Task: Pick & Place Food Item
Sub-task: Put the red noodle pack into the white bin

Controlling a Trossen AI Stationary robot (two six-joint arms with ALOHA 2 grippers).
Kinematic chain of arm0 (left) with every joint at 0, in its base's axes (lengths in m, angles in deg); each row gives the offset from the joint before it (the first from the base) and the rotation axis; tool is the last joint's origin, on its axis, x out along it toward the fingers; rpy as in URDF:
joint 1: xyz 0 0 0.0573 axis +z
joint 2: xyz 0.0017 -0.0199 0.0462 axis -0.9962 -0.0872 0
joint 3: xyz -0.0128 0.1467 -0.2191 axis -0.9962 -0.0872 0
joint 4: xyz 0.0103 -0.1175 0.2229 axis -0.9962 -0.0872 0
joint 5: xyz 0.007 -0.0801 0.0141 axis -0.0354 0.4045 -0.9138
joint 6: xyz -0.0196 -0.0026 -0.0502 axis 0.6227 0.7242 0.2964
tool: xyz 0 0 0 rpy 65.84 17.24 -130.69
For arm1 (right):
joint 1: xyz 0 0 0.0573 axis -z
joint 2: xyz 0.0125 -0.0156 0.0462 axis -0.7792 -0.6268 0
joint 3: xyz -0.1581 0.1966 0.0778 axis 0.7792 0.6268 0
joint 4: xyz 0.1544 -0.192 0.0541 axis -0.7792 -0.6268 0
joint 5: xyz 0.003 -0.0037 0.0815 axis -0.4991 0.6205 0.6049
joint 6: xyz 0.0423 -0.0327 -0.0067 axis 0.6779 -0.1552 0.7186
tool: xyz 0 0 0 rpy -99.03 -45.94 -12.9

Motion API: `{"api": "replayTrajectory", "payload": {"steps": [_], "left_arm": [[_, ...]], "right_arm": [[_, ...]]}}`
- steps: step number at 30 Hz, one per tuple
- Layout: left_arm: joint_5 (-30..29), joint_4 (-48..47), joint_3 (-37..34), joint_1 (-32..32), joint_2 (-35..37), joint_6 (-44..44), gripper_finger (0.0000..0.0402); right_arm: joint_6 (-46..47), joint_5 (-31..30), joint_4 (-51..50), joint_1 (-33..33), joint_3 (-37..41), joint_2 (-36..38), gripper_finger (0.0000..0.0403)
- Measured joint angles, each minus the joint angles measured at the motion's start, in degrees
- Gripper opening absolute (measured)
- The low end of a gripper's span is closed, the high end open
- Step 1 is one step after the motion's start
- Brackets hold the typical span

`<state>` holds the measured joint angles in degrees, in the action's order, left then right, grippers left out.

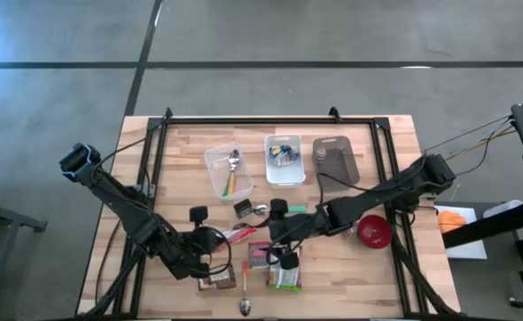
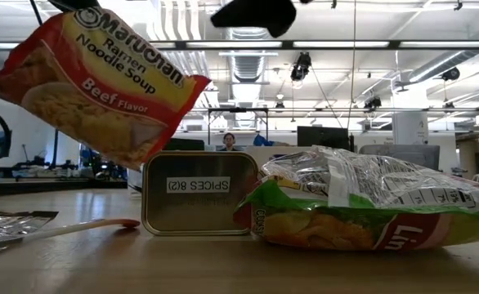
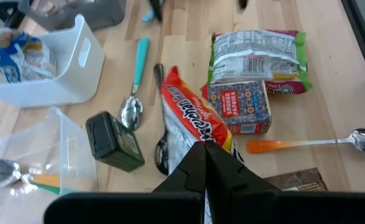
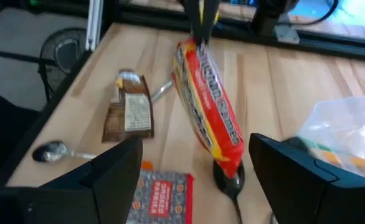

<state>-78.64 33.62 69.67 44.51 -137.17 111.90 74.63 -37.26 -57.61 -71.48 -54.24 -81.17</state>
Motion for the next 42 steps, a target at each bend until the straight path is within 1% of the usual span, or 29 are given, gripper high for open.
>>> {"api": "replayTrajectory", "payload": {"steps": [3,5,8,11,15,20,28,37,39,42], "left_arm": [[0.0,0.5,0.3,0.0,0.0,-1.6,0.0],[0.0,0.6,1.0,0.0,0.0,-2.2,0.0],[-0.1,0.8,2.3,0.1,0.0,-2.4,0.0],[-0.5,0.8,4.1,0.2,0.0,-4.2,0.0],[-1.2,0.8,6.2,0.2,0.0,-5.7,0.0],[-2.2,0.7,8.7,0.2,0.0,-9.7,0.0],[-3.1,-1.5,11.7,-0.2,1.7,-9.9,0.0],[-3.1,-1.4,11.8,-0.7,4.3,-9.7,0.0],[-3.1,-1.3,11.8,-0.8,4.5,-9.7,0.0],[-3.1,-1.2,11.8,-0.8,4.5,-9.4,0.0]], "right_arm": [[-0.5,-0.6,0.7,0.1,0.0,-1.0,0.0293],[1.4,-1.7,2.1,0.1,0.0,-1.3,0.0293],[2.0,-1.7,4.8,0.0,0.0,-1.7,0.0293],[1.5,-1.7,5.6,-0.2,0.0,-1.9,0.0293],[3.6,-1.7,6.1,-0.2,0.0,-1.8,0.0293],[5.1,-1.8,8.1,-0.2,0.0,-1.8,0.0293],[4.7,-1.8,9.5,-0.2,0.0,-1.9,0.0293],[2.0,-1.9,11.1,-1.7,0.0,-1.9,0.0292],[0.9,-1.9,12.6,-1.9,0.0,-1.9,0.0284],[0.2,-1.9,13.8,-2.0,0.0,-1.9,0.0251]]}}
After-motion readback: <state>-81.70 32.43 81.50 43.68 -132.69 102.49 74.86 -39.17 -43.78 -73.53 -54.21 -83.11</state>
